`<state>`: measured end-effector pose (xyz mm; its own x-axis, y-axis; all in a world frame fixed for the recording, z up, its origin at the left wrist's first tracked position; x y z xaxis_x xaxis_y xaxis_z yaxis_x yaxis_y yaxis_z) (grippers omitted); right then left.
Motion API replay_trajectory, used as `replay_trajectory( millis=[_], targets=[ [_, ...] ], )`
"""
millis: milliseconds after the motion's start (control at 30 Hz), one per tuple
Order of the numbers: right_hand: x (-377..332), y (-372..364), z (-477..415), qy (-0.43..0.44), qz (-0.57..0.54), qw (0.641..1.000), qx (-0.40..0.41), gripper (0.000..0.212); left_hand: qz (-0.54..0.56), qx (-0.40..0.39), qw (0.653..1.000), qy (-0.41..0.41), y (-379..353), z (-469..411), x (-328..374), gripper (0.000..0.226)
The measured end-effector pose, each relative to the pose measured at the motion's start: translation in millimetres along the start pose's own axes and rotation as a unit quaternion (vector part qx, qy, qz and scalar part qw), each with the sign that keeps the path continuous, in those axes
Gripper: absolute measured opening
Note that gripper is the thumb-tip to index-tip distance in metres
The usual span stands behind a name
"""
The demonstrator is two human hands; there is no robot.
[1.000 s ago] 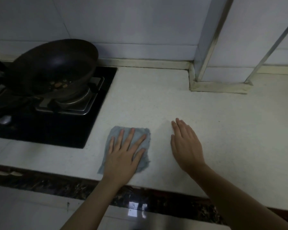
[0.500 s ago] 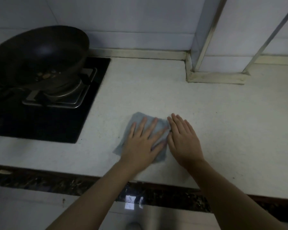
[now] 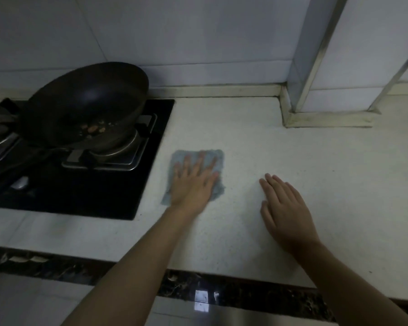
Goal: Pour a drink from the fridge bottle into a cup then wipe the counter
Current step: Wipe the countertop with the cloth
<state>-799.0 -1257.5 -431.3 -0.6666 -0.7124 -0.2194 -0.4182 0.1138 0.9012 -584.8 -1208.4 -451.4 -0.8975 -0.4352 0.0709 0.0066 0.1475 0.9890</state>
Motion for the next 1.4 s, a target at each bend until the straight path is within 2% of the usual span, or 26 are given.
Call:
replay_trajectory(
  millis=[100,200,300,400,467,533,567,700,833,900,1033,1133,1233,1300,1400],
  targets=[
    [1,-2,1,0.000,-0.002,1.000,-0.002,0.062,0.017,0.025,0.985,-0.172,-1,50,65,0.057],
    [5,-3,3,-0.005,-0.017,1.000,-0.008,0.061,0.067,0.045,0.967,-0.242,5,94,62,0.052],
    [5,-2,5,-0.006,-0.020,1.000,-0.002,0.060,0.057,0.072,0.973,-0.211,8,100,12,0.052],
    [4,-2,3,-0.006,-0.023,1.000,0.003,0.059,0.009,0.053,0.990,-0.129,9,72,-34,0.053],
    [4,-1,1,-0.010,-0.027,1.000,0.010,0.056,-0.030,0.036,0.998,-0.051,6,50,-39,0.057],
    [4,0,0,-0.013,-0.027,0.999,0.013,0.054,-0.005,0.032,0.999,0.044,4,37,-22,0.058],
    [4,-1,1,-0.014,-0.025,1.000,0.013,0.053,0.009,0.025,0.998,0.056,3,35,-6,0.057],
    [5,-5,3,-0.006,-0.011,1.000,0.011,0.054,0.004,0.042,0.994,-0.104,4,70,60,0.056],
    [7,-9,6,0.000,0.001,1.000,0.000,0.055,0.047,0.034,0.978,-0.198,9,111,55,0.055],
    [7,-9,8,0.003,0.000,1.000,-0.001,0.056,0.044,0.053,0.980,-0.187,11,106,23,0.051],
    [6,-6,5,0.004,-0.006,1.000,0.002,0.057,0.008,0.050,0.994,-0.092,14,80,-35,0.054],
    [3,-2,5,0.006,0.004,1.000,-0.001,0.057,-0.012,0.036,0.997,-0.072,11,73,-32,0.062],
    [7,2,2,0.004,0.038,0.999,0.007,0.058,-0.019,0.058,0.994,-0.091,8,70,-23,0.055],
    [21,12,-8,-0.007,0.040,0.999,0.020,0.057,-0.018,0.054,0.993,-0.103,7,66,-20,0.060],
    [58,36,-12,-0.014,0.061,0.998,0.030,0.057,-0.034,0.028,0.995,-0.085,4,55,-1,0.055]
  ],
)
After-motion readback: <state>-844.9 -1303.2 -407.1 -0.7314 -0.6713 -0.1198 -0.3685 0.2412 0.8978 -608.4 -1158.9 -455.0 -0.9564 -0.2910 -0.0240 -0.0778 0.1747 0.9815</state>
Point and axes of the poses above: each hand's wrist, its own z-axis away from the middle knuckle, its own y-axis out of the back of the hand, x = y × z, the point moved 6 cm from there along -z, towards the middle knuckle, and after that the axes turned 15 degrees about x, right-handed, at the moved point
